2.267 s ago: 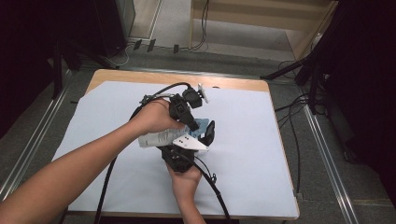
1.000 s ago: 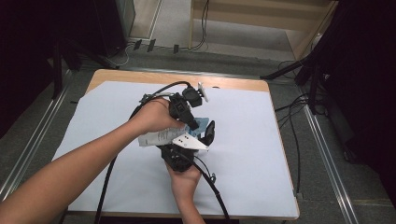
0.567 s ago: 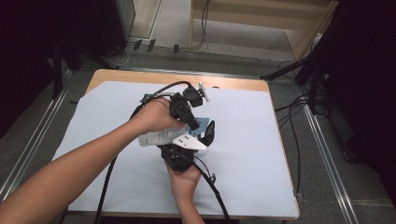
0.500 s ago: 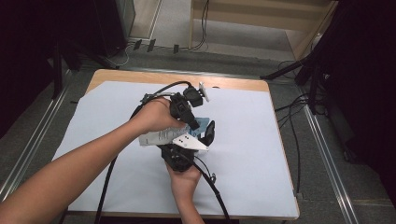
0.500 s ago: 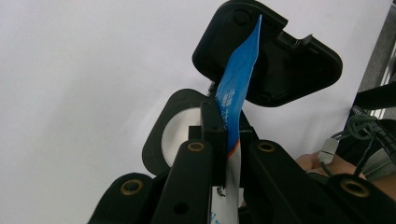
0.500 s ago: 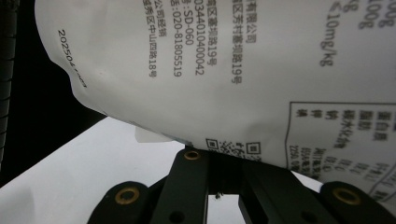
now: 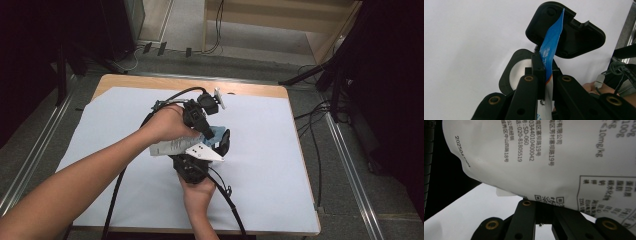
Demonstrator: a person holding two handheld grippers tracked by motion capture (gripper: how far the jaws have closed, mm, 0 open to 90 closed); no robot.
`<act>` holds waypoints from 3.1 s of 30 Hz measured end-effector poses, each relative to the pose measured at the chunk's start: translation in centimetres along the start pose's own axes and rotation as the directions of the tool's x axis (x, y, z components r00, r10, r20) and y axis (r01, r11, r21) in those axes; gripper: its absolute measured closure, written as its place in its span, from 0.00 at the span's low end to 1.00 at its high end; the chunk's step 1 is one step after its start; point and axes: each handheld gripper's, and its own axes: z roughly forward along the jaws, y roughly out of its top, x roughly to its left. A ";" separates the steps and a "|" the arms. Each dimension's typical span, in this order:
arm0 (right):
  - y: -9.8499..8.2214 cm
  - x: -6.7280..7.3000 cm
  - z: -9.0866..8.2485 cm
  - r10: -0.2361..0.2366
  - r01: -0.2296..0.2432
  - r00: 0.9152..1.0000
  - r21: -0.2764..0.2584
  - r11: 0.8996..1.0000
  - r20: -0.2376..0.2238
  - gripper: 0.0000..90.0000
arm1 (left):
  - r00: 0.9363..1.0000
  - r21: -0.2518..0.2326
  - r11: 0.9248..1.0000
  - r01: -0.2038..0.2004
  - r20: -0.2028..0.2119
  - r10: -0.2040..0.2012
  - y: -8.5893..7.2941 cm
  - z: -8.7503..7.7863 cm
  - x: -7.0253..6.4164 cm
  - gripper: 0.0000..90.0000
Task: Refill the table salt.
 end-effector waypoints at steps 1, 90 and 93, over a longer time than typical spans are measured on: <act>0.0 0.0 0.0 0.000 0.000 1.000 -0.001 1.000 -0.001 1.00 | 1.000 0.004 1.000 -0.001 -0.001 0.001 0.0 0.0 0.0 1.00; -0.1 -0.2 -0.3 -0.042 0.041 0.998 0.020 0.999 0.036 1.00 | 1.000 -0.047 0.999 0.020 0.014 -0.019 -0.2 0.4 0.0 1.00; -0.3 -0.3 -0.3 -0.058 0.057 0.997 0.032 0.998 0.052 1.00 | 0.999 -0.080 0.997 0.021 0.026 -0.019 -0.6 0.0 0.2 1.00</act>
